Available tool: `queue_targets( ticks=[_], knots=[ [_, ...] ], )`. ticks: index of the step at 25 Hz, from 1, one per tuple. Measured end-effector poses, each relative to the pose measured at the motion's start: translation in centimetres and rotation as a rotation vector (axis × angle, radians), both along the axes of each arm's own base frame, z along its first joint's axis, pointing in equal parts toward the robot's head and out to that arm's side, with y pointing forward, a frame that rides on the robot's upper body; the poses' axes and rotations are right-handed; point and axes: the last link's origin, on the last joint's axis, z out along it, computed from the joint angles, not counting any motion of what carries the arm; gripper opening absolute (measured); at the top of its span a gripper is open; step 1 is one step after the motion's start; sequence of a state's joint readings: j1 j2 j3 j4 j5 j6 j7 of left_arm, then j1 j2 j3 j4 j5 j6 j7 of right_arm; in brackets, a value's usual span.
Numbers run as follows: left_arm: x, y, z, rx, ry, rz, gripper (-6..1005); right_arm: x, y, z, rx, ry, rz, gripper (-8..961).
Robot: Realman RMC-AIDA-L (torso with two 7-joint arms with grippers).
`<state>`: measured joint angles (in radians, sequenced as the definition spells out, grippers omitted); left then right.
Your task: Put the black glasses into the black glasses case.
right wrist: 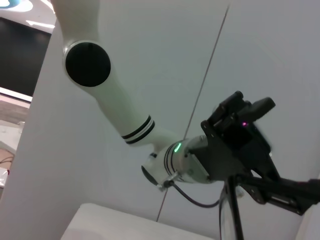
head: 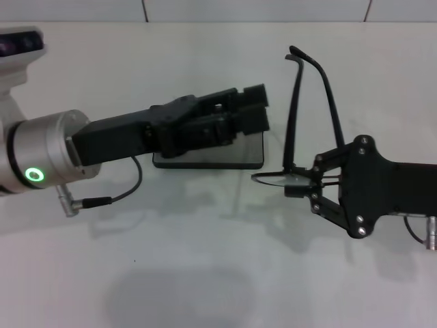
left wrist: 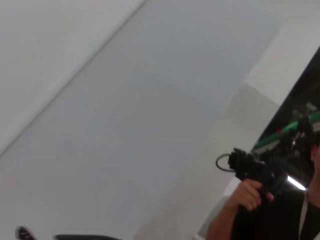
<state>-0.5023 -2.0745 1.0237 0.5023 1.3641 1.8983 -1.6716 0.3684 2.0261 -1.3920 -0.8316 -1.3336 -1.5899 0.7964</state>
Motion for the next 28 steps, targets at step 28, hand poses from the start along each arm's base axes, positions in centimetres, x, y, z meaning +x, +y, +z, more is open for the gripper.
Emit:
queue_targets(
  ticks=[28],
  knots=[
    [0.7, 1.8, -1.7, -0.176, 0.153, 0.043, 843, -0.8, 0.7, -2.7, 0.179, -0.024, 0.136, 114]
  ],
)
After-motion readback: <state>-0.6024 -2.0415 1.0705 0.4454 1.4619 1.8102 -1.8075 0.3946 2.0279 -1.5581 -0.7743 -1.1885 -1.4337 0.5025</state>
